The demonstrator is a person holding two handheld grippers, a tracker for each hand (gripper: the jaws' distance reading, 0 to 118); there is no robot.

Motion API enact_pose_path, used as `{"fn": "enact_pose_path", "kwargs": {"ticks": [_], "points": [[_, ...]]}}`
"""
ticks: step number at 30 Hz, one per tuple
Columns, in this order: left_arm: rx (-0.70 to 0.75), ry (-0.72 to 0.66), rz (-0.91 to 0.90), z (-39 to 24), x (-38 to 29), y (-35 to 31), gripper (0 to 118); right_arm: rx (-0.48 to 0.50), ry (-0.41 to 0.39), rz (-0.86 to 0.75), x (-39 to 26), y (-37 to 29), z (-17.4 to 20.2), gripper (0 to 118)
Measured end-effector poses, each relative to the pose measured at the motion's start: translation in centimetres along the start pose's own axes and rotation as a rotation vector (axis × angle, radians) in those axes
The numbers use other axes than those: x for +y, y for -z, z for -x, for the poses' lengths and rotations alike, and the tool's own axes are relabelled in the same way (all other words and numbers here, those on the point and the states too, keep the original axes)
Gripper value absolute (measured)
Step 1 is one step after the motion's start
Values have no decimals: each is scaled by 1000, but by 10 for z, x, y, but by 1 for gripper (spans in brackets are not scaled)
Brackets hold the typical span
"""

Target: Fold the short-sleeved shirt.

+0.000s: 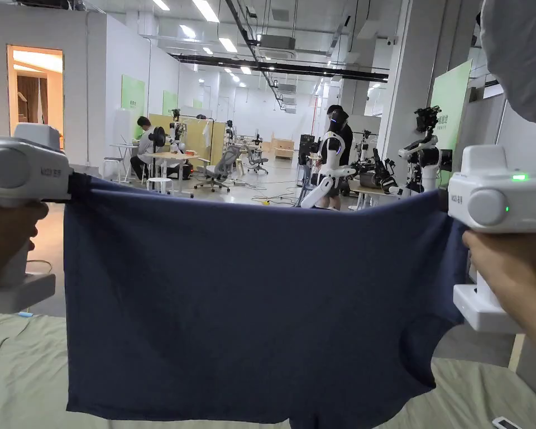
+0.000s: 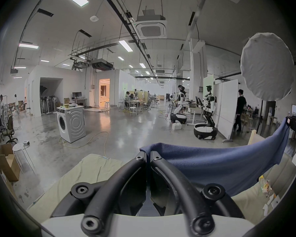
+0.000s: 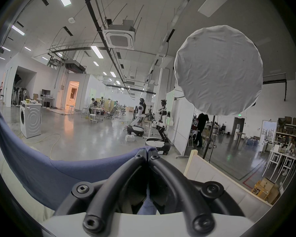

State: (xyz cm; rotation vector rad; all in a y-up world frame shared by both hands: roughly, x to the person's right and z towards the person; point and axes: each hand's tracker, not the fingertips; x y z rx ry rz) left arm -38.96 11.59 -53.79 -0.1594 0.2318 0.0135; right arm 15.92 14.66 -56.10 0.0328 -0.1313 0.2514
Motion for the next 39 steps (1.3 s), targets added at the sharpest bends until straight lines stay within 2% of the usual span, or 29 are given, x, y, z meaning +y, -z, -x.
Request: {"fn": "enact_pose_path", "kwargs": {"ticks": [5, 9, 13, 17, 34, 36, 39], "points": [[-20, -31, 61, -1, -64, -15, 3, 14, -5, 75, -62, -28, 7, 1], [-21, -5, 105, -4, -121, -38, 3, 42, -19, 108, -109, -62, 10, 1], [-32, -15, 126, 1, -173, -78, 3, 73, -53, 125, -153, -98, 3, 1], [-37, -39, 133, 11, -220, -127, 3, 84, -41, 147, -189, -152, -5, 1], [-36, -42, 153, 43, -331, -306, 3, 152, -39, 263, -260, -370, -23, 1], [-29, -70, 166, 48, -344, -321, 3, 160, -79, 292, -269, -389, -20, 1], [-20, -24, 221, 49, -363, -340, 3, 167, -81, 337, -282, -412, -19, 1]]}}
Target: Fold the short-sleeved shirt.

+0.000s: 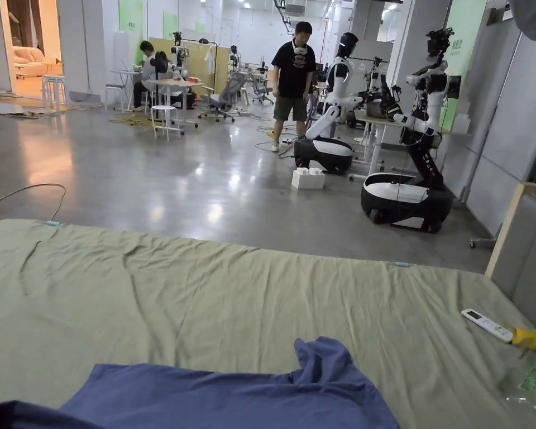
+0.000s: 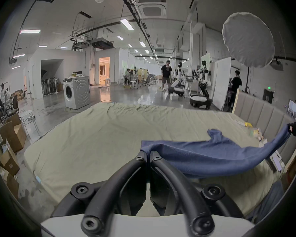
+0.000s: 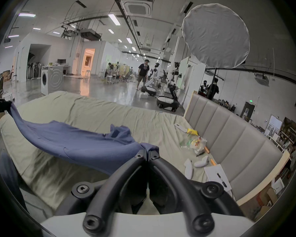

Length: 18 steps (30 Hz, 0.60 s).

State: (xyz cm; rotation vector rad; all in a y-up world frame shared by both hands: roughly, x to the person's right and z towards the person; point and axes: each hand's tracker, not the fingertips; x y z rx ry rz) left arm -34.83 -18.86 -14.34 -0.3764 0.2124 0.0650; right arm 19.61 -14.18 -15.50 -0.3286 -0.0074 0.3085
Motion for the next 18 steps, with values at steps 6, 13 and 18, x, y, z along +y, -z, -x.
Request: {"fn": "enact_pose_path", "kwargs": {"ticks": [6, 13, 18], "points": [[5, -16, 165, 5, -53, -5, 3, 36, -7, 140, -42, -8, 17, 1], [5, 44, 389, 5, -96, 22, 3, 97, -68, 407, -100, 32, 35, 1], [10, 90, 530, 10, -117, 48, 4, 114, -115, 512, -128, 56, 47, 2]]}}
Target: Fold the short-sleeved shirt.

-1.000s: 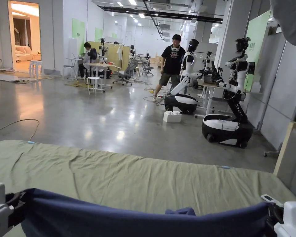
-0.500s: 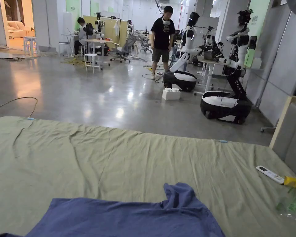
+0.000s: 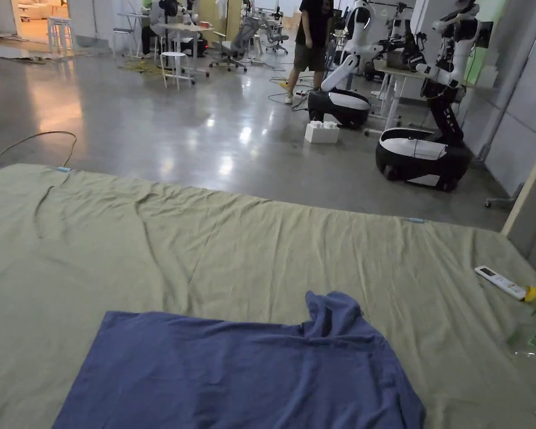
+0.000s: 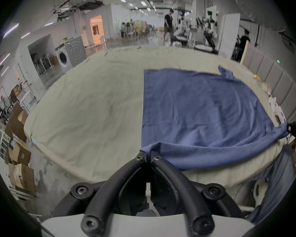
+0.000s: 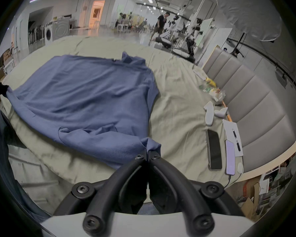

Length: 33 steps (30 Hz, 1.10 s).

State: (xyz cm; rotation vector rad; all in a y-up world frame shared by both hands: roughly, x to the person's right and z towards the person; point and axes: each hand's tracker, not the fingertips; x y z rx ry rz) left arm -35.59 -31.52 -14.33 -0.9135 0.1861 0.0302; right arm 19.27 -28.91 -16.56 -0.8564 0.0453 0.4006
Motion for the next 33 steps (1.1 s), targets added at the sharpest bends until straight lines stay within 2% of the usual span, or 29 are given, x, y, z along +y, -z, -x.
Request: {"fn": "enact_pose_path", "kwargs": {"ticks": [2, 4, 7, 8, 9, 10, 11, 13, 15, 23, 25, 27, 29, 31, 33], "points": [[2, 23, 23, -2, -3, 2, 4, 11, -14, 47, -2, 5, 2, 2], [5, 52, 63, -4, -4, 4, 11, 16, -15, 64, -2, 10, 5, 3], [24, 60, 92, -5, -5, 2, 19, 19, -19, 82, -2, 12, 7, 12], [24, 58, 97, -4, -3, 0, 21, 19, -17, 85, -1, 12, 8, 17], [24, 54, 96, -4, -2, -1, 31, 20, -12, 85, 2, 11, 7, 26], [26, 45, 88, -4, 1, -5, 46, 17, 3, 77, 4, 10, 7, 40], [29, 33, 75, -5, 4, -8, 55, 17, 22, 62, 6, 9, 7, 57], [15, 23, 24, -8, 14, -15, 56, 24, 66, 7, 14, 5, 6, 70], [16, 17, -54, -14, 27, -24, 58, 17, 98, -71, 22, 1, 7, 75], [-48, 25, -381, -65, 81, -42, 59, 16, 253, -412, 71, -20, 17, 73], [-58, 21, -457, -81, 92, -48, 58, -9, 272, -511, 84, -26, 21, 55], [-71, 11, -530, -93, 100, -53, 57, -25, 289, -588, 93, -31, 23, 25], [-83, 13, -579, -105, 104, -59, 41, -31, 302, -648, 102, -34, 27, 12], [-93, 22, -622, -116, 108, -61, 11, -37, 326, -704, 108, -37, 29, 4], [-52, 42, -645, -125, 109, -64, 8, -57, 334, -740, 112, -39, 31, 2]]}}
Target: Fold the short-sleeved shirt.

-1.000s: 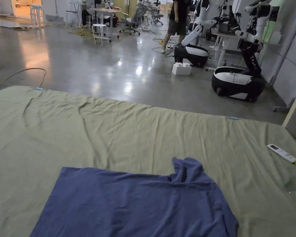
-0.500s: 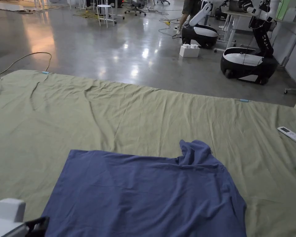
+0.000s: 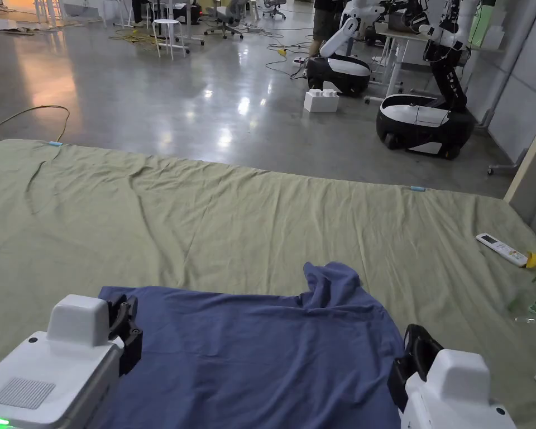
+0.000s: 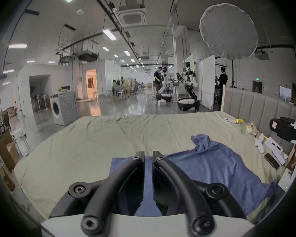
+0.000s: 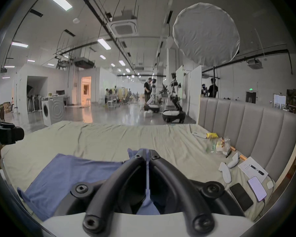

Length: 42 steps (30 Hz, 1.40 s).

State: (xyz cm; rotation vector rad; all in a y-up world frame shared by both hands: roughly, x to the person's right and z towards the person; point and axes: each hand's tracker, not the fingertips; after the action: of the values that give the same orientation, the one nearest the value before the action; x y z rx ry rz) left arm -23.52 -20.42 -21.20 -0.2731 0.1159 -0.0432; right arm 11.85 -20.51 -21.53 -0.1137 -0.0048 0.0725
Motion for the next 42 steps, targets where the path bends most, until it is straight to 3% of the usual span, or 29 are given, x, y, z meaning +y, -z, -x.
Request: {"fn": "enact_pose_path", "kwargs": {"ticks": [2, 4, 10, 17, 24, 26, 28, 29, 42], "points": [[-9, -25, -14, -3, 3, 0, 4, -39, -43, -45, 6, 2, 4, 2], [-29, -57, -22, -3, 5, 0, 4, -20, 13, -12, 4, 7, 3, 2], [-8, -52, 3, 10, 6, 4, 3, -26, -1, -42, 7, 10, 3, 1], [20, -76, 226, 60, -19, 1, 3, -5, -18, 2, 0, 13, 1, 1], [36, -128, 560, 108, -74, -9, 4, 11, -11, 80, -19, 19, 3, 1], [55, -164, 631, 118, -90, -9, 19, 21, -11, 100, -23, 20, 5, 1], [82, -196, 680, 126, -105, -9, 52, 29, -18, 119, -27, 21, 8, 1], [87, -205, 714, 128, -110, -8, 60, 34, -20, 126, -29, 21, 9, 1], [151, -229, 906, 138, -169, 38, 63, 57, -37, 191, -43, 22, 15, 1]]}}
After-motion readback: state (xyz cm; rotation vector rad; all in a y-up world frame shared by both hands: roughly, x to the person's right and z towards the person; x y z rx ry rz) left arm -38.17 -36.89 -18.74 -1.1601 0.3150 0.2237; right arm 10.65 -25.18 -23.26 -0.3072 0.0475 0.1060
